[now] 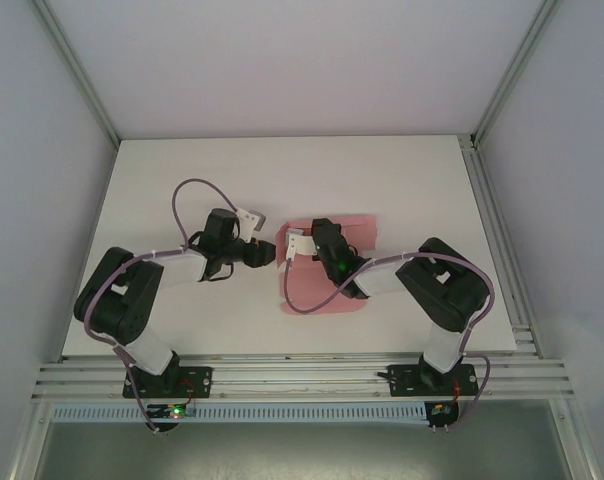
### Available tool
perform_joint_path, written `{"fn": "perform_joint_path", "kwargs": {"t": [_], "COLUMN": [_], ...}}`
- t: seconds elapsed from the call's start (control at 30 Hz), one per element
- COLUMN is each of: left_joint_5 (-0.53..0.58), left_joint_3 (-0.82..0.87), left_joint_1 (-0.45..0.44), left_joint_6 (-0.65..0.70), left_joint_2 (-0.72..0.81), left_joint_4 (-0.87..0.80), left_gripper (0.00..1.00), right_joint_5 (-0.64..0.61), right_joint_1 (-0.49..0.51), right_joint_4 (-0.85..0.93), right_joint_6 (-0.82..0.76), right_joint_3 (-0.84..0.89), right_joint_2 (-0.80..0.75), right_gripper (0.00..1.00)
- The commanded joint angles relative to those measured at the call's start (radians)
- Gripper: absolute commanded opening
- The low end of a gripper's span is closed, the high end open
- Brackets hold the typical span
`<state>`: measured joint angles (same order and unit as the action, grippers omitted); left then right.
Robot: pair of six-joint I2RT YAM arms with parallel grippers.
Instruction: Assemble paper box
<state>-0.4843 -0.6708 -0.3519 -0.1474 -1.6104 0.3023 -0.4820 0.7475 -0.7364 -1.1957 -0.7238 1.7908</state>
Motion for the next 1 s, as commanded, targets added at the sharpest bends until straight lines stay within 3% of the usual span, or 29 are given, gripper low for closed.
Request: {"fn": "perform_joint_path", "kwargs": {"t": [0.0, 0.17, 0.23, 0.3, 0.47, 0.67, 0.77, 0.97], "left_joint_5": [0.068, 0.080, 0.088, 0.101, 0.059, 0.114, 0.150, 0.226], "left_joint_3": [0.013, 0.032, 0.040, 0.008, -0.026, -0.196, -0.241, -0.232], "left_joint_1": [-0.012, -0.015, -0.027, -0.040, -0.083, -0.135, -0.135, -0.136], "left_joint_6": [-0.031, -0.098, -0.156, -0.188, -0.257, -0.328, -0.310, -0.330], "left_joint_2": [0.073, 0.142, 0.129, 0.091, -0.007, -0.191, -0.256, -0.287], "left_joint_4": [0.043, -0.059, -0.061, -0.110, -0.032, -0.096, -0.175, -0.235], "left_gripper": [0.60, 0.58, 0.51, 0.38, 0.36, 0.16, 0.07, 0.01], "right_joint_5": [-0.010, -0.042, -0.061, -0.087, -0.075, -0.089, -0.079, 0.025], "right_joint_1": [-0.034, -0.060, -0.065, -0.072, -0.081, -0.064, -0.052, -0.003], "right_joint_4": [0.086, 0.101, 0.094, 0.104, 0.103, 0.110, 0.161, 0.369], "right_joint_6": [0.000, -0.061, -0.042, -0.019, 0.013, 0.082, 0.121, 0.217], "right_joint_3": [-0.055, -0.132, -0.163, -0.204, -0.257, -0.251, -0.236, -0.177], "right_joint_2": [-0.036, -0.021, -0.004, 0.024, 0.076, 0.101, 0.081, -0.011], "right_gripper": [0.00, 0.00, 0.00, 0.00, 0.00, 0.00, 0.00, 0.00]}}
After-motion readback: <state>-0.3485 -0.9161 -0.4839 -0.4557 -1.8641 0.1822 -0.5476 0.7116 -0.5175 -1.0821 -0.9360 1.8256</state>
